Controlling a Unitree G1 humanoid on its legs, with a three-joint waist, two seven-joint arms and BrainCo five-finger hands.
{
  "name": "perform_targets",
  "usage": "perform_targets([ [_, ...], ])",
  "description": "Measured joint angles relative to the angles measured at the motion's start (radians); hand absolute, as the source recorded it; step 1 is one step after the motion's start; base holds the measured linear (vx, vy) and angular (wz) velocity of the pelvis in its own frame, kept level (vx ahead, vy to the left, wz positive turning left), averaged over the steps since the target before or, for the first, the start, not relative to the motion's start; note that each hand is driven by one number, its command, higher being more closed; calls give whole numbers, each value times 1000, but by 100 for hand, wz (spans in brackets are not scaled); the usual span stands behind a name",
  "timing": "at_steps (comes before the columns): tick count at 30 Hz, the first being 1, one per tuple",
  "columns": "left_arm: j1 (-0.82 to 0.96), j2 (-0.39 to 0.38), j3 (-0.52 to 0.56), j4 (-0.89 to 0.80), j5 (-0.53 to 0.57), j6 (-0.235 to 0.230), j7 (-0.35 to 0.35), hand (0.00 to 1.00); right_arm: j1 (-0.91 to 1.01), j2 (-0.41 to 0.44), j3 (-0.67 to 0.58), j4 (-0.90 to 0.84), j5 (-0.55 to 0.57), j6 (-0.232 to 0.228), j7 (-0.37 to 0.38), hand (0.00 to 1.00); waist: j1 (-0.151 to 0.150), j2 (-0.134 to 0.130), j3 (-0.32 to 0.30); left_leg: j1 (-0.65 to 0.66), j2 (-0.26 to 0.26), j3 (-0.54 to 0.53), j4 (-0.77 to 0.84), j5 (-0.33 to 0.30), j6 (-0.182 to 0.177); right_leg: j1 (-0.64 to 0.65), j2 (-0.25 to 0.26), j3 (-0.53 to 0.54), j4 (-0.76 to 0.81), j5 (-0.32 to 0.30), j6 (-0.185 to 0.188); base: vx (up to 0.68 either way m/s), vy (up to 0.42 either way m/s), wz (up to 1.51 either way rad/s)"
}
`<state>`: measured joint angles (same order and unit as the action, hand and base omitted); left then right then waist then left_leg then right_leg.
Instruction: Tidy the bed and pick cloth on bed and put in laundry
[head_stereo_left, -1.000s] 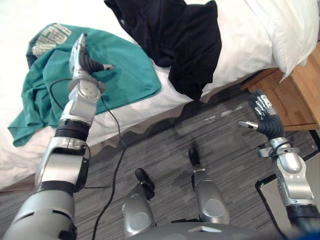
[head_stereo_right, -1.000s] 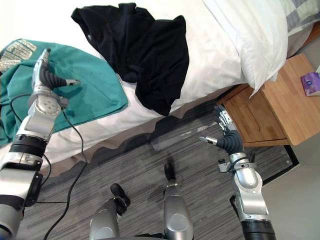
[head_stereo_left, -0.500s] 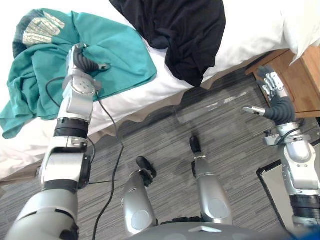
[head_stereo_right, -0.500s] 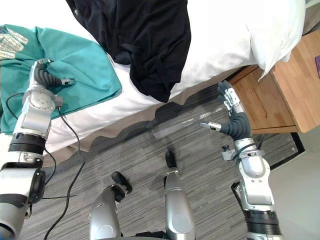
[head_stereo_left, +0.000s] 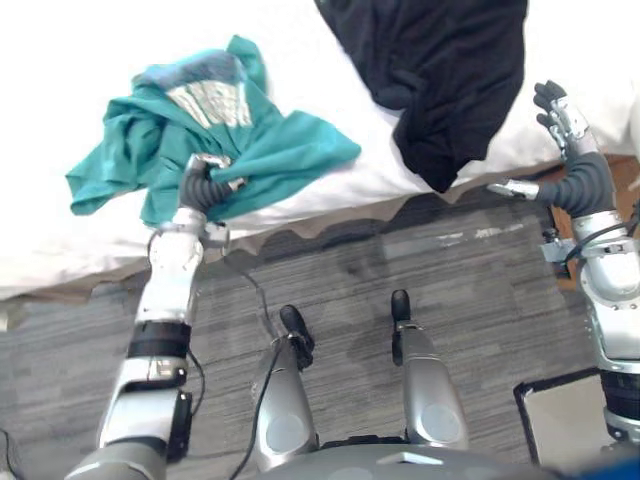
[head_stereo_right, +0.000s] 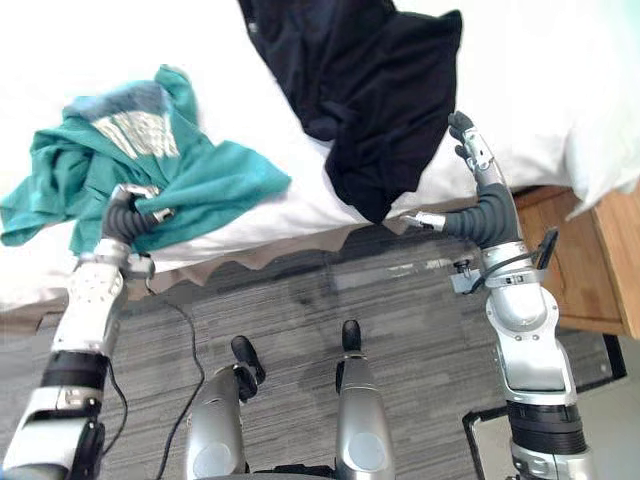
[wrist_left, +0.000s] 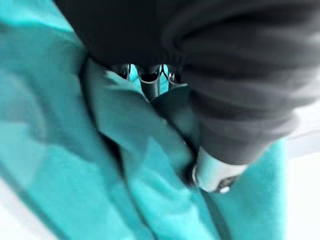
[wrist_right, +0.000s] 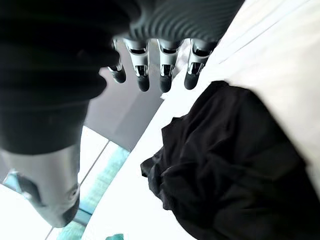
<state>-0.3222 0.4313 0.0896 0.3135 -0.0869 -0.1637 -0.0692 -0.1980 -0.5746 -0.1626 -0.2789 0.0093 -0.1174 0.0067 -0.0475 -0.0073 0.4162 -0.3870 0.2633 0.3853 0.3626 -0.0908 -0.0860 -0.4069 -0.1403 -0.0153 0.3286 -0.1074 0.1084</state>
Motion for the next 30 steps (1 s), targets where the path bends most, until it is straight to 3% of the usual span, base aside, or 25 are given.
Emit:
perform_targets([
  [3,113,-14,-38,18,0,51,-20,100,-12,0,-28,8,-15,32,-18,0,14,-3,-6,-18,-4,-35,-21,21,-4,1,0,-35,-2,-4,-5,19,-54,32],
  [5,198,-30,-53,75,1,123,-55,100,-29,0,-33,71,-17,55,-22,0,34,-20,-10,-18,-10,-48,-49,42,-8,1,0,-48,-7,-4,-5,23,-43,20],
  [8,287,-31,-50,75,3,156,-100,100,-46,-24,-36,173,-34,95,-39,0,50,-31,-13,-27,-21,-80,-75,67,-8,9,-1,-76,-20,-3,-7,15,-33,28],
  [14,300,4,-35,74,22,155,-174,100,-142,-55,-36,335,-34,132,-51,0,91,-34,-13,-40,-34,-121,-134,118,-5,22,0,-109,-63,22,-18,-35,-3,23],
  [19,240,46,-12,73,18,154,-235,100,-260,-85,-33,399,-35,142,-52,0,96,-39,-10,-79,-42,-118,-172,157,3,-27,-1,-113,-75,48,-18,-59,11,2],
  [30,122,91,-14,59,-52,152,-278,100,-518,-193,45,460,-142,204,-14,0,98,-26,5,-192,-55,-122,-188,200,12,-173,-23,-134,-7,46,-26,-5,0,5],
])
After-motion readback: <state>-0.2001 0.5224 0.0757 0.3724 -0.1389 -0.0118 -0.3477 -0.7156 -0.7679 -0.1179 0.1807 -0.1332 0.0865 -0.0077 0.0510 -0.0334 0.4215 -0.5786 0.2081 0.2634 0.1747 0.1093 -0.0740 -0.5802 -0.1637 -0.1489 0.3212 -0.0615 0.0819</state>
